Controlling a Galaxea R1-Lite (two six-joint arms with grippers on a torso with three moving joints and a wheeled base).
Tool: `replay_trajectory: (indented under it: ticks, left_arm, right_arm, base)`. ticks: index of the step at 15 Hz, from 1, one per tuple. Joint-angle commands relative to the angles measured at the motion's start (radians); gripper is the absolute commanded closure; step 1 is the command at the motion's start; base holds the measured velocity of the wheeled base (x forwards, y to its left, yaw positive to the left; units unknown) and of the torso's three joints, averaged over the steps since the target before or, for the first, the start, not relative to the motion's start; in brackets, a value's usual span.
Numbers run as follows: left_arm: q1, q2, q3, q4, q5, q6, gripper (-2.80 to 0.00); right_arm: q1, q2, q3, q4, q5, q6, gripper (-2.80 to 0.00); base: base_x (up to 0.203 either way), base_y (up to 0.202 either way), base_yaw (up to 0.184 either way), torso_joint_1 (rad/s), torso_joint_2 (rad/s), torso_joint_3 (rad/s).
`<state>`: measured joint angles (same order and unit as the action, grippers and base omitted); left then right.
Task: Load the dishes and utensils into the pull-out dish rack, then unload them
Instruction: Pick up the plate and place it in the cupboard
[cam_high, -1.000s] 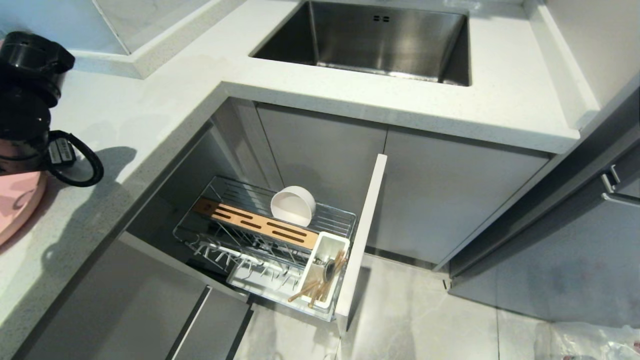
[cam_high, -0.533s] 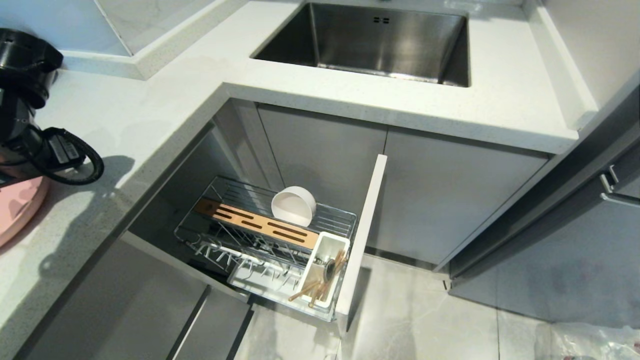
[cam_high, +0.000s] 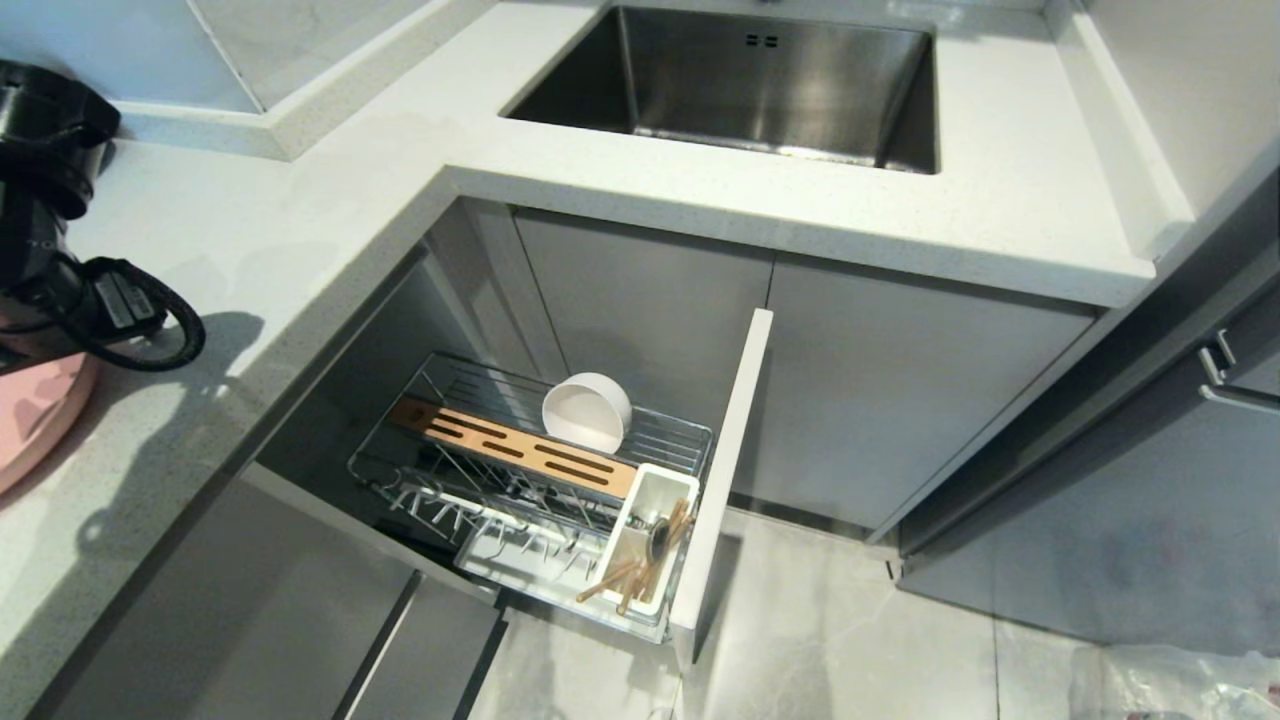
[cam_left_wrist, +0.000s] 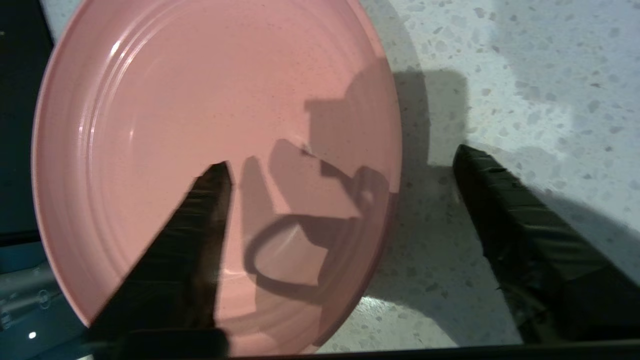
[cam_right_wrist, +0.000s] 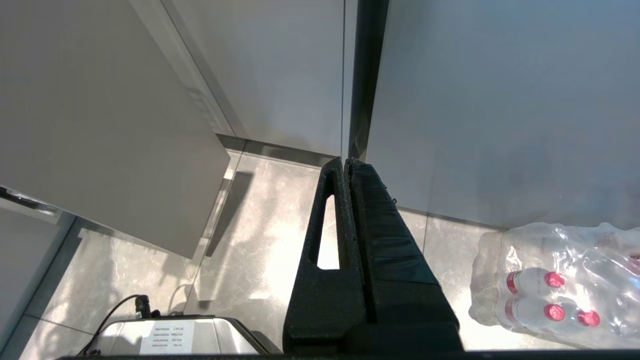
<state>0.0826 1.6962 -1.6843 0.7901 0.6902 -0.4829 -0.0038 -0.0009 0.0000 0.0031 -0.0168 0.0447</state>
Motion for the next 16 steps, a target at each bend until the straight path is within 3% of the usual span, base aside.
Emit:
replay_trajectory:
  ticks: [1,16]
  left_arm:
    - [0.002,0.011,0.003,0.008,0.006,-0.002,0.00]
    - [0.002,0.005,0.005,0.006,0.006,0.001,0.00]
  right_arm:
    - [-0.001,0.001,0.002,0.000,0.000,0.001,0.00]
    - [-0.001,0.001,0.002,0.000,0.000,0.000,0.00]
  base:
    - [0.000,0.000,0.000,0.000,0.00,0.000]
    - [0.000,0.000,0.000,0.000,0.00,0.000]
